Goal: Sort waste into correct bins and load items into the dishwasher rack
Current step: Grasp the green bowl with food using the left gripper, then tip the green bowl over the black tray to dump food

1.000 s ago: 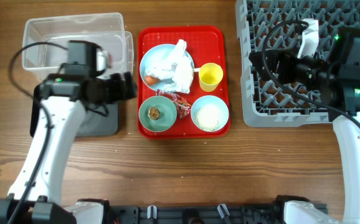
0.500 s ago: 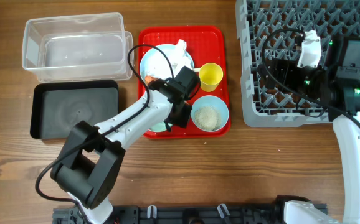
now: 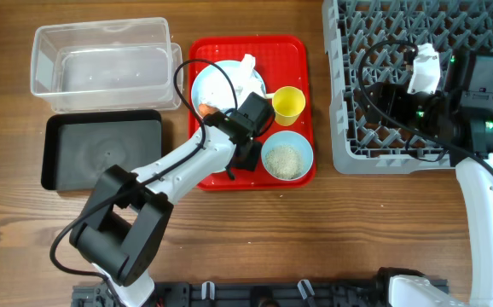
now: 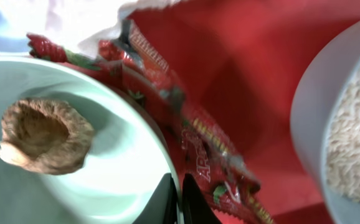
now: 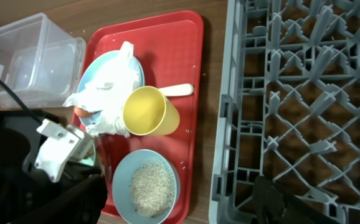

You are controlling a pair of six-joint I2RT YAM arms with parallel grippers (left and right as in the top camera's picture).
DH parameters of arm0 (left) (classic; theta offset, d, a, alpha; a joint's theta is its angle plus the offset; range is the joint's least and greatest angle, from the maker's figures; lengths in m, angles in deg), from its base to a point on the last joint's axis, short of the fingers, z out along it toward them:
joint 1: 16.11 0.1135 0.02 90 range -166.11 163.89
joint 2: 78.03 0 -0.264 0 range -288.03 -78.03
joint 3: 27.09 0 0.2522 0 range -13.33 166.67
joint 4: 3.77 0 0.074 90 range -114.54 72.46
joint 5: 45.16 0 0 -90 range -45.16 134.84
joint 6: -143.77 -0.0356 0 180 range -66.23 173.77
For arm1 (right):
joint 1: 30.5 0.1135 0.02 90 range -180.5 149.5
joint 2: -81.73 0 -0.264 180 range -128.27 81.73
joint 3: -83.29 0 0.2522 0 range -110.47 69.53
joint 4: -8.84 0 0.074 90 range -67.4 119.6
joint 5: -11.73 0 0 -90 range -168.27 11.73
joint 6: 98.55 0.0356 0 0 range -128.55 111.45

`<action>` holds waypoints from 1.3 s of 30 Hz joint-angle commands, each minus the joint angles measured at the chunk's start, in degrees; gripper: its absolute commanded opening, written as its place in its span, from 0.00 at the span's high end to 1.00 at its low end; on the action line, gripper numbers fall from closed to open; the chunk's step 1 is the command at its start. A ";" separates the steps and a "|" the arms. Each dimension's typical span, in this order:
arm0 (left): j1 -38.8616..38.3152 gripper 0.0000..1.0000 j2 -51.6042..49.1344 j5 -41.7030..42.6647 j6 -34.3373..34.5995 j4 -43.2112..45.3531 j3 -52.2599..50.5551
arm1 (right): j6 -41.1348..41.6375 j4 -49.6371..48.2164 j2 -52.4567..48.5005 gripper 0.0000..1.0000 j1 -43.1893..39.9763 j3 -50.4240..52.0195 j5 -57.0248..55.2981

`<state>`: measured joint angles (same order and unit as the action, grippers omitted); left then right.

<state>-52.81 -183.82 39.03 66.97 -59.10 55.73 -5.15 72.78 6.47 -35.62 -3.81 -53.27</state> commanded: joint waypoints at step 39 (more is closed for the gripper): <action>73.00 0.96 -3.93 95.36 -26.12 -24.26 6.91 | -0.24 0.02 -0.57 0.21 0.13 -1.01 -3.23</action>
<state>19.77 -187.56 129.32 39.60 -83.12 62.59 -5.15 72.80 6.44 -35.62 -3.81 -55.63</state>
